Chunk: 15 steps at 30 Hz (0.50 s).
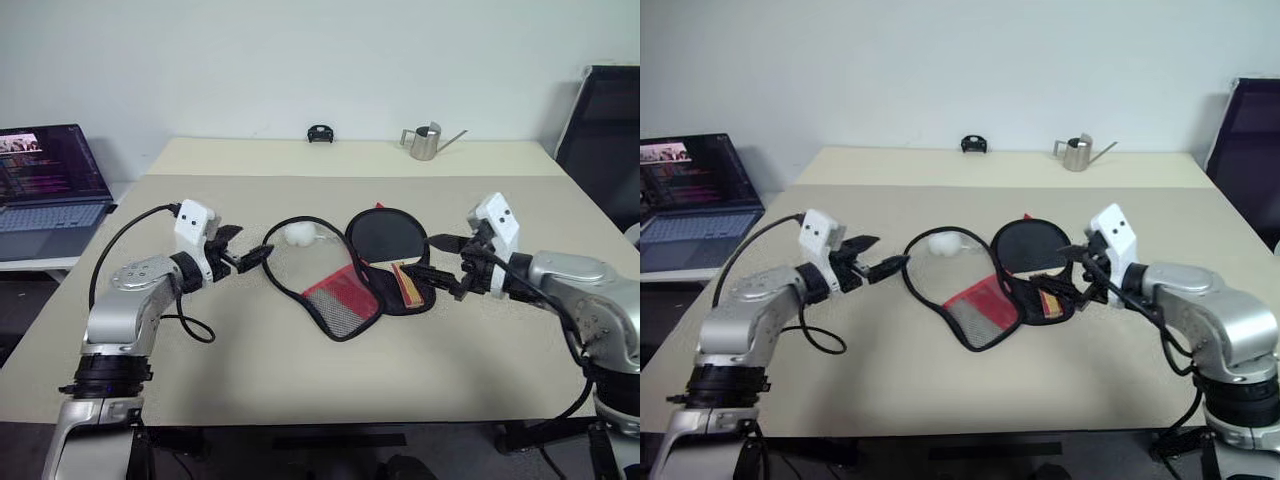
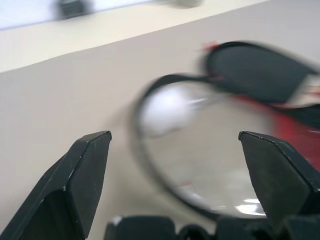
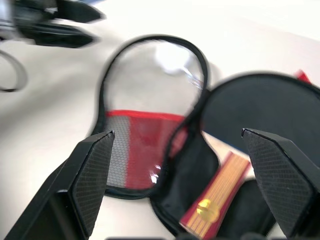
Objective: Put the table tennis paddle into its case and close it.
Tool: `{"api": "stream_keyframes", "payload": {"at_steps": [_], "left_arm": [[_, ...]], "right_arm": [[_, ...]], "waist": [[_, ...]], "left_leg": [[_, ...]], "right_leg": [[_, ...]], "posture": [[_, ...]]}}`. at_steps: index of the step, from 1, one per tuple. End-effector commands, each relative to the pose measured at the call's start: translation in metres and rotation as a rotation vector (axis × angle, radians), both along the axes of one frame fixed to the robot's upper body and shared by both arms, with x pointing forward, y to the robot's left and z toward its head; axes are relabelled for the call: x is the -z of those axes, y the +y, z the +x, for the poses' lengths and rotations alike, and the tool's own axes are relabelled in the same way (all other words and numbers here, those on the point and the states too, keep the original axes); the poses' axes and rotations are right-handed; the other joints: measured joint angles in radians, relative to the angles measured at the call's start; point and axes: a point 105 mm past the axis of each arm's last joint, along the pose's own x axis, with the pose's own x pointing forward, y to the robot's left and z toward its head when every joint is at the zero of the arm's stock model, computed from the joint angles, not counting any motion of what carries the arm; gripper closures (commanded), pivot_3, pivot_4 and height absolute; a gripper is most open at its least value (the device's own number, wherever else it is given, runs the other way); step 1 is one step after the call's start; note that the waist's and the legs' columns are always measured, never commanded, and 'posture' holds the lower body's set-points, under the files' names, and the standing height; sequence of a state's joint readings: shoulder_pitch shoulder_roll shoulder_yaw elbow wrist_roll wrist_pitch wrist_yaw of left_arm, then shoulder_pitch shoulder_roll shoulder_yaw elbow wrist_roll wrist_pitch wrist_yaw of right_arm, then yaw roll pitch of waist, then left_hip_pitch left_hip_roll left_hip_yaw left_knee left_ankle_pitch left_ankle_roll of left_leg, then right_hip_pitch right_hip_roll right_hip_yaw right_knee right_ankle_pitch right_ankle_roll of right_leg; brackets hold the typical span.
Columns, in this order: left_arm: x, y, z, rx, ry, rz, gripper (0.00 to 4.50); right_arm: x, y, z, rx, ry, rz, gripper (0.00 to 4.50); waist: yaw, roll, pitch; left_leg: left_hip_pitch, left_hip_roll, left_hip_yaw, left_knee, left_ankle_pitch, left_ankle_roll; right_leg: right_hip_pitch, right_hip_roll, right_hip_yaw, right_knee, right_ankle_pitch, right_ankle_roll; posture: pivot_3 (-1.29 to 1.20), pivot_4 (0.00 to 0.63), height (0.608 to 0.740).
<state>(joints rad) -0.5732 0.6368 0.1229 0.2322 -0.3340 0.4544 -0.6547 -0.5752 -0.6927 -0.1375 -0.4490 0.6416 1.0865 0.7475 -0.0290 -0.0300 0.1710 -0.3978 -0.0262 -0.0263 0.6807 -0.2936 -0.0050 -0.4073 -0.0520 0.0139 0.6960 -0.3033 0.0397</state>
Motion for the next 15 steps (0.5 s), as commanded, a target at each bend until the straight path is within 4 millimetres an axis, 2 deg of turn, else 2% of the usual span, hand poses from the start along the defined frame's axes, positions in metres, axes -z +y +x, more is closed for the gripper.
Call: {"api": "stream_keyframes", "payload": {"at_steps": [1,11,15], "left_arm": [[-0.007,0.011,0.010,-0.078,-0.043,0.013,0.01],[0.028,0.025,0.016,-0.149,0.048,0.054,0.01],[0.039,0.019,0.018,-0.135,0.078,0.027,0.01]], "right_arm": [[-0.022,0.005,-0.016,-0.103,-0.094,-0.009,0.04],[-0.028,-0.014,-0.007,-0.056,-0.131,-0.078,0.04],[-0.025,-0.014,-0.007,-0.055,-0.130,-0.081,0.04]], "waist": [[0.000,0.000,0.000],[0.000,-0.001,0.000],[0.001,-0.001,0.000]], "left_leg": [[0.000,0.000,0.000,0.000,0.000,0.000],[-0.001,0.000,0.000,0.000,0.000,0.000],[-0.001,0.000,0.000,0.000,0.000,0.000]], "right_leg": [[0.000,0.000,0.000,-0.001,0.000,0.000],[0.000,-0.001,0.000,-0.001,0.000,0.000],[0.000,-0.001,0.000,-0.001,0.000,0.000]], "posture": [[0.00,0.150,0.740],[0.00,0.150,0.740],[0.00,0.150,0.740]]}}
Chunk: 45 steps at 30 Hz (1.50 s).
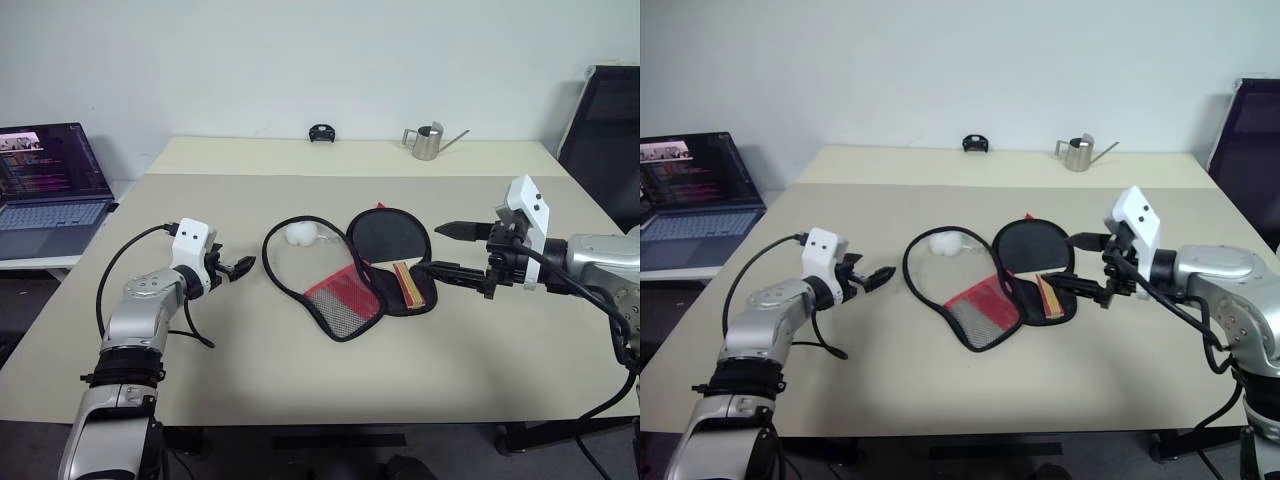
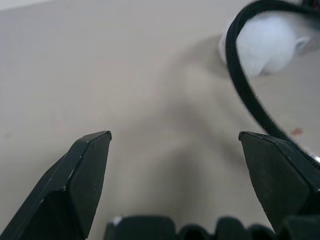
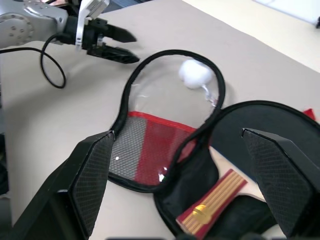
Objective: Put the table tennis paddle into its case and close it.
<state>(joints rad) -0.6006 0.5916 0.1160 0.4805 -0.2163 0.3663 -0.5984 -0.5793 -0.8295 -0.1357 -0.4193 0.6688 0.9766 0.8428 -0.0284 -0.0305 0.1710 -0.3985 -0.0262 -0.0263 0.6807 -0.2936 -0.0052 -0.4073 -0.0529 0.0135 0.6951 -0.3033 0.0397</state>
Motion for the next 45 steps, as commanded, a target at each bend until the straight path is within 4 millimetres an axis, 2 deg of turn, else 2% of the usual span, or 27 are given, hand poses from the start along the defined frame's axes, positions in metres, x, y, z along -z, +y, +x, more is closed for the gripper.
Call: {"api": "stream_keyframes", "payload": {"at_steps": [1,4,8,13,18,21,26,30,37,45], "left_arm": [[0.000,-0.010,0.005,0.026,-0.016,-0.006,0.01],[0.016,-0.013,0.007,0.024,0.020,0.009,0.01],[0.021,-0.018,0.013,0.014,0.015,0.002,0.01],[0.022,-0.043,0.017,0.093,0.010,-0.011,0.01],[0.007,-0.078,0.009,0.276,-0.023,-0.047,0.01],[-0.012,-0.096,-0.002,0.405,-0.046,-0.101,0.01],[-0.037,-0.113,-0.016,0.515,-0.076,-0.189,0.01],[-0.059,-0.142,-0.023,0.610,-0.125,-0.233,0.01],[-0.063,-0.192,-0.004,0.686,-0.143,-0.219,0.01],[-0.048,-0.237,0.007,0.776,-0.114,-0.198,0.01]], "right_arm": [[-0.009,-0.001,-0.001,0.000,-0.057,-0.009,0.04],[-0.008,0.001,0.000,-0.001,-0.056,-0.009,0.04],[-0.008,0.000,0.000,0.005,-0.055,0.000,0.04],[-0.008,0.000,0.000,0.014,-0.056,0.003,0.04],[-0.010,-0.002,0.000,0.022,-0.063,0.006,0.04],[-0.013,-0.004,-0.001,0.027,-0.068,0.011,0.04],[-0.015,-0.007,0.000,0.040,-0.073,0.021,0.04],[-0.016,-0.012,0.003,0.062,-0.075,0.031,0.04],[-0.015,-0.014,0.006,0.083,-0.077,0.042,0.04],[-0.015,-0.017,0.004,0.111,-0.080,0.038,0.04]], "waist": [[0.001,0.000,0.000],[0.003,0.000,0.000],[0.005,0.000,0.000],[0.014,-0.001,-0.001],[0.030,-0.001,-0.001],[0.028,-0.001,0.000],[0.024,-0.001,-0.001],[0.025,-0.001,-0.001],[0.028,-0.001,0.000],[0.023,-0.002,0.000]], "left_leg": [[0.000,0.000,0.000,0.000,0.000,0.000],[0.000,0.000,0.000,0.000,0.000,0.000],[0.000,0.000,0.000,0.000,0.000,0.000],[0.001,0.000,0.000,0.001,0.000,0.000],[0.000,-0.001,-0.001,0.001,0.000,0.000],[-0.001,-0.001,-0.001,0.001,0.000,0.000],[-0.001,-0.001,-0.001,0.001,0.000,0.000],[-0.001,-0.001,-0.001,0.001,0.000,0.000],[-0.001,-0.001,0.000,0.002,0.000,0.000],[-0.001,-0.001,0.000,0.001,0.000,0.000]], "right_leg": [[0.000,0.000,0.000,0.000,0.000,0.000],[0.000,0.000,0.000,0.000,0.000,0.000],[0.000,0.000,0.000,0.001,0.000,0.000],[0.001,0.000,0.000,0.002,0.000,0.000],[0.001,-0.001,-0.001,0.001,0.000,0.000],[0.000,-0.001,-0.001,0.000,0.000,0.000],[0.000,-0.001,0.000,-0.001,0.000,0.000],[0.000,-0.001,-0.001,0.000,0.000,0.000],[0.001,0.000,-0.001,0.000,0.000,0.000],[0.001,0.000,0.000,-0.001,0.000,0.000]], "posture": [[0.00,0.150,0.740],[0.00,0.150,0.740],[0.00,0.150,0.740],[0.00,0.150,0.740],[0.00,0.150,0.740],[0.00,0.150,0.740],[0.00,0.150,0.740],[0.00,0.150,0.740],[0.00,0.150,0.740],[0.00,0.150,0.740]]}}
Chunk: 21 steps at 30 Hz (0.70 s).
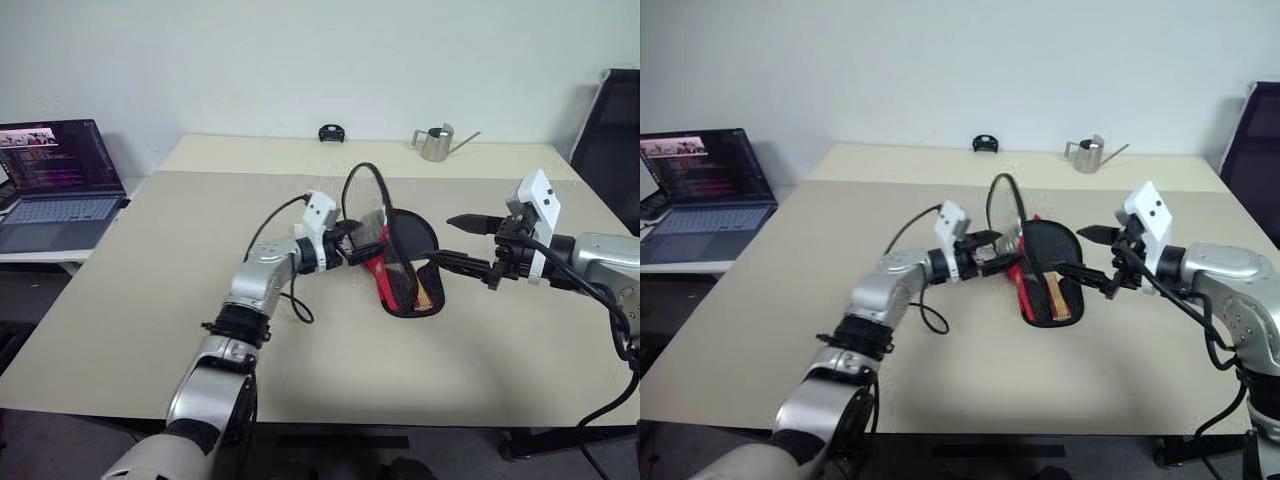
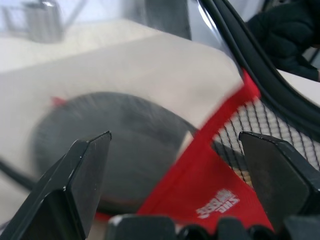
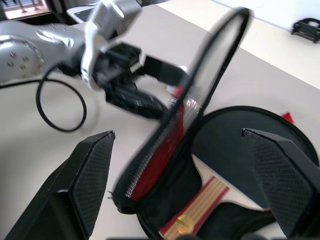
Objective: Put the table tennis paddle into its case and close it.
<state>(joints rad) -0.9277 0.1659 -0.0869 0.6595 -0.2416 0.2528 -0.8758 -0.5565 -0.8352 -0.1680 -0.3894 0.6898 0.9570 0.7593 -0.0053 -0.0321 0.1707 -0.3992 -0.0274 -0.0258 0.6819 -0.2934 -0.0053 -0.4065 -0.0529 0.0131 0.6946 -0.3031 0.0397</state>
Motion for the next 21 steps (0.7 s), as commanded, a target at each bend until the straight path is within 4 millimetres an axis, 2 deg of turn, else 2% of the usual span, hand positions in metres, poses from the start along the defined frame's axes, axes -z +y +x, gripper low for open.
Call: {"api": "stream_keyframes", "payload": {"at_steps": [1,5,10,12,17,21], "left_arm": [[-0.005,-0.014,0.004,0.034,-0.061,0.032,0.01],[-0.008,-0.023,0.015,-0.005,-0.054,0.016,0.01],[-0.017,-0.029,0.009,0.049,-0.077,-0.033,0.01],[-0.021,-0.020,0.003,0.092,-0.098,-0.045,0.01],[-0.035,0.022,-0.014,0.142,-0.124,-0.064,0.01],[-0.054,0.064,-0.039,0.167,-0.131,-0.073,0.01]], "right_arm": [[-0.013,-0.004,-0.004,0.018,-0.065,-0.002,0.04],[-0.013,-0.008,-0.002,0.050,-0.068,0.002,0.04],[-0.009,-0.011,0.002,0.090,-0.060,0.004,0.04],[-0.004,-0.013,0.006,0.113,-0.043,0.012,0.04],[0.020,-0.025,0.023,0.213,0.042,0.038,0.04],[0.042,-0.033,0.041,0.277,0.088,0.024,0.04]], "waist": [[0.001,0.000,0.000],[0.003,-0.001,0.000],[0.002,0.000,0.000],[0.001,0.000,0.000],[-0.010,0.000,0.000],[-0.021,0.000,0.000]], "left_leg": [[0.000,0.000,0.000,0.000,0.000,0.000],[0.000,0.000,0.000,0.000,0.000,0.000],[0.000,0.000,0.000,0.000,0.000,0.000],[0.000,0.000,0.000,0.000,0.000,0.000],[0.001,0.001,0.000,0.000,0.000,-0.001],[0.001,0.001,0.000,0.000,0.000,-0.001]], "right_leg": [[0.000,0.000,0.000,0.000,0.000,0.000],[0.000,0.000,0.000,0.000,0.000,0.000],[0.000,0.000,0.000,0.000,0.000,0.000],[0.000,0.000,0.000,0.000,0.000,0.000],[0.000,0.000,0.001,0.001,0.000,0.000],[0.000,0.000,0.001,0.001,0.000,0.000]], "posture": [[0.00,0.150,0.740],[0.00,0.150,0.740],[0.00,0.150,0.740],[0.00,0.150,0.740],[0.00,0.150,0.740],[0.00,0.150,0.740]]}}
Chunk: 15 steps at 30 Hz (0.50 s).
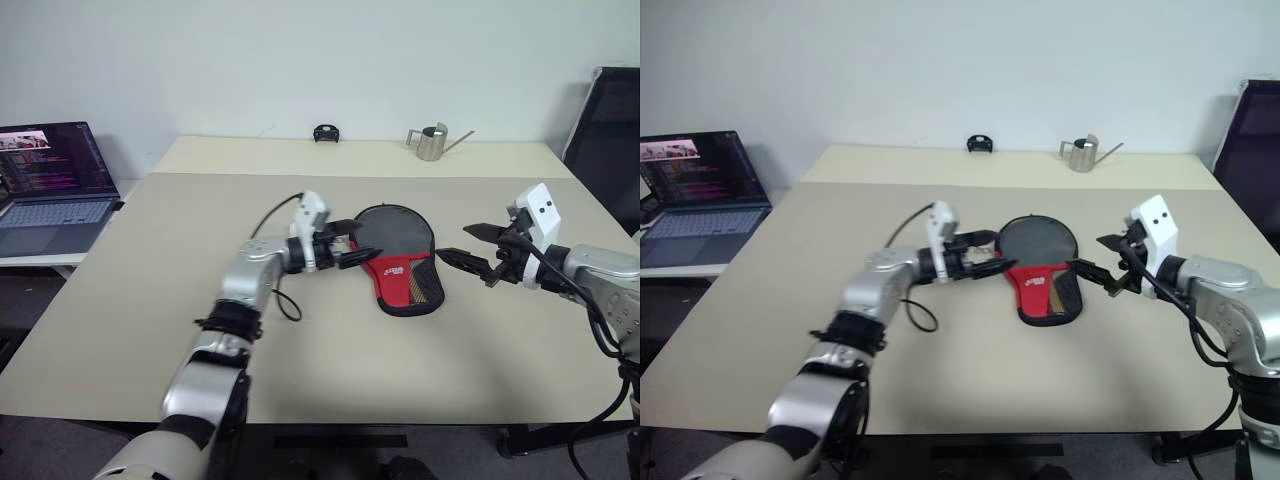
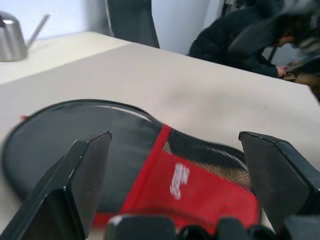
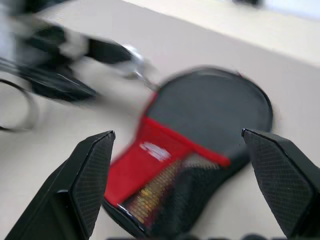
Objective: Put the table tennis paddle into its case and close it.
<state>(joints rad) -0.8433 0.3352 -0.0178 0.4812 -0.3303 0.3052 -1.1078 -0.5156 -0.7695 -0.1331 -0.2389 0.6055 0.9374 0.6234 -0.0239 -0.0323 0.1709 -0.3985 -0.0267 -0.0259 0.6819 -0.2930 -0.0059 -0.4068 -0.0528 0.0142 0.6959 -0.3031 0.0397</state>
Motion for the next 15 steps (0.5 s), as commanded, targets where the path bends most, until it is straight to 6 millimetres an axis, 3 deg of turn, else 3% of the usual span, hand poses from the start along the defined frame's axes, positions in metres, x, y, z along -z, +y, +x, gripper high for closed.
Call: {"api": "stream_keyframes", "payload": {"at_steps": [1,9,15], "left_arm": [[-0.035,0.018,-0.021,0.044,-0.069,-0.042,0.01],[-0.054,0.067,-0.026,-0.145,-0.123,-0.013,0.01],[-0.052,0.078,-0.030,-0.186,-0.124,0.001,0.01]], "right_arm": [[0.007,-0.008,0.014,0.055,-0.011,-0.021,0.04],[0.031,-0.018,0.053,0.206,0.031,0.010,0.04],[0.048,-0.020,0.075,0.279,0.030,-0.024,0.04]], "waist": [[-0.003,0.000,0.000],[-0.005,0.000,0.000],[-0.007,0.000,0.000]], "left_leg": [[0.000,0.000,0.000,0.000,0.001,-0.001],[0.000,0.000,0.000,0.000,0.001,-0.002],[0.000,0.000,0.000,0.000,0.002,-0.003]], "right_leg": [[0.000,0.000,0.000,0.000,0.000,0.000],[0.000,0.000,0.000,0.001,0.000,0.000],[0.000,0.000,0.000,0.000,0.000,0.000]], "posture": [[0.00,0.150,0.740],[0.00,0.150,0.740],[0.00,0.150,0.740]]}}
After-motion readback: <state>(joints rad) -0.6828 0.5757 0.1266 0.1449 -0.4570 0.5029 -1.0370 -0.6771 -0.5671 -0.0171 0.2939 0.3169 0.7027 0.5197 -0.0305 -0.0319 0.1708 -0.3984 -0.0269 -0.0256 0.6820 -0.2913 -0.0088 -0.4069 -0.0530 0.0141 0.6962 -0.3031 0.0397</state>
